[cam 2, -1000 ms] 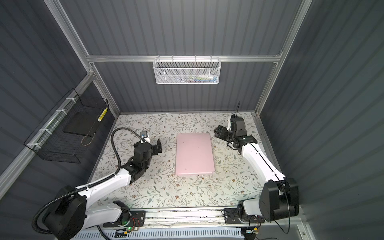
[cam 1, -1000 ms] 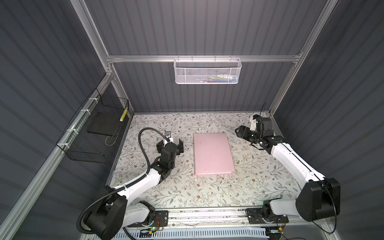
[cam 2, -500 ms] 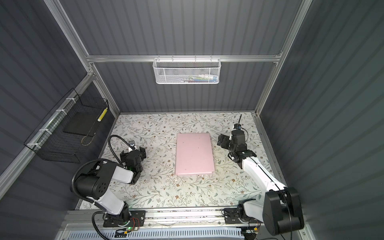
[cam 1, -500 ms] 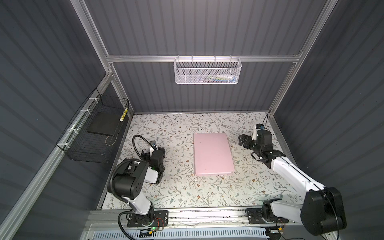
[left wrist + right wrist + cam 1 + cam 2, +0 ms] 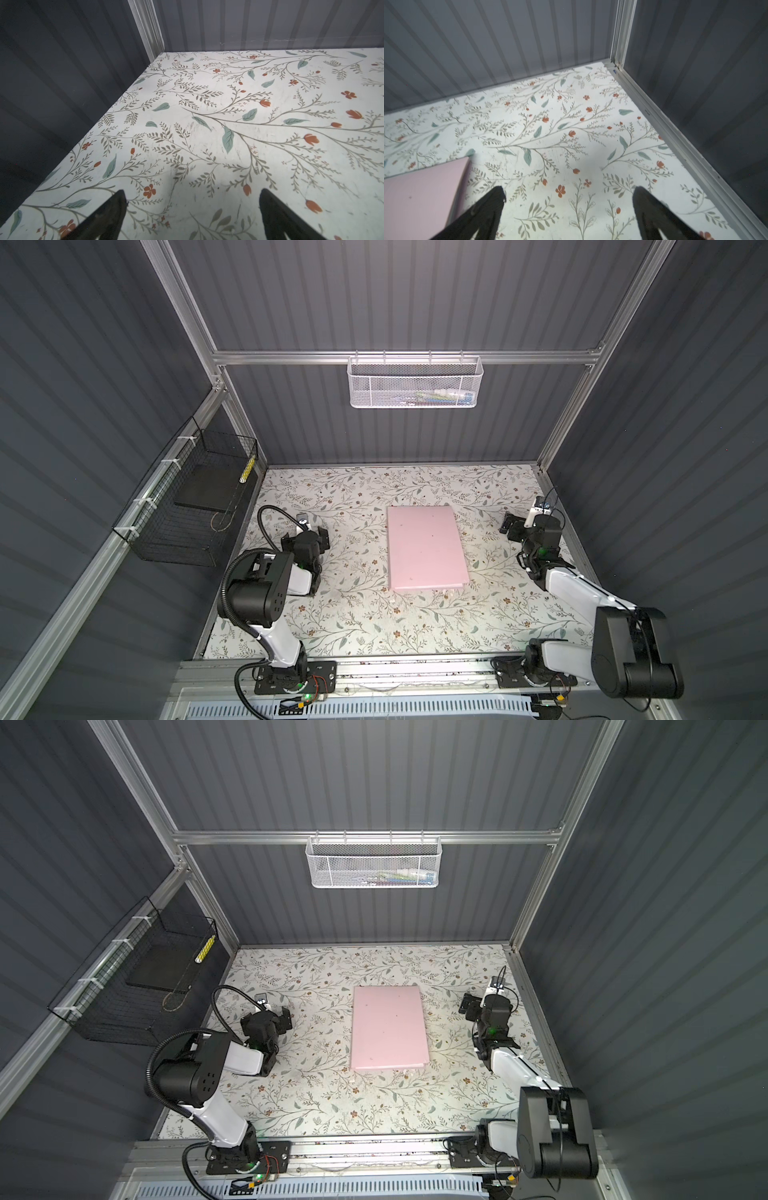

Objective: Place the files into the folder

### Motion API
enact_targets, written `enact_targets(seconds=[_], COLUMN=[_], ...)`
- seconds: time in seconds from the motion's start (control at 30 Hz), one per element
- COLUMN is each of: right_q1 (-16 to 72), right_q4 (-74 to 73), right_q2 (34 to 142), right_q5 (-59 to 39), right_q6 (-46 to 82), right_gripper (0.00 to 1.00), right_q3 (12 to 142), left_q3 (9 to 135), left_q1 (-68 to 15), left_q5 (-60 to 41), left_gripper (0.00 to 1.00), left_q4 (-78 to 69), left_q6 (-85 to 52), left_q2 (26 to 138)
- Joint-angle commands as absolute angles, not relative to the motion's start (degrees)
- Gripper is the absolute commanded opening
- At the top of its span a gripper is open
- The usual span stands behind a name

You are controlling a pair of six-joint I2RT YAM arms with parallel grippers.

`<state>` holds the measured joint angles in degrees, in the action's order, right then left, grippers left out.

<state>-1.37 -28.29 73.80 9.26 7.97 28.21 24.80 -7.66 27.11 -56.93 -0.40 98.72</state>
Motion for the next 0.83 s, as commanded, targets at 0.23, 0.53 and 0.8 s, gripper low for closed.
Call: enact_targets(seconds=[0.23, 0.53, 0.8], right_q1=[-1.0, -0.9, -0.9], right_q4=[-56.9, -58.7, -59.1], right_q2=[83.0, 83.5, 83.7], right_q5=[5.6, 7.4, 7.5], right_q6=[1.9, 2.4, 2.3], right_gripper=[0.99, 0.99, 0.99], right_q3=[17.7, 17.2, 17.1], left_q3=[25.7, 25.8, 25.9], left_q1=[-7.5, -7.5, -6.1], left_q5=[26.4, 26.3, 23.5], left_gripper=[1.00, 1.00, 1.00], left_q4=[-55.5, -55.2, -54.4], left_q6=[-1.3, -1.3, -2.0], left_q2=[98.5, 98.6, 98.3])
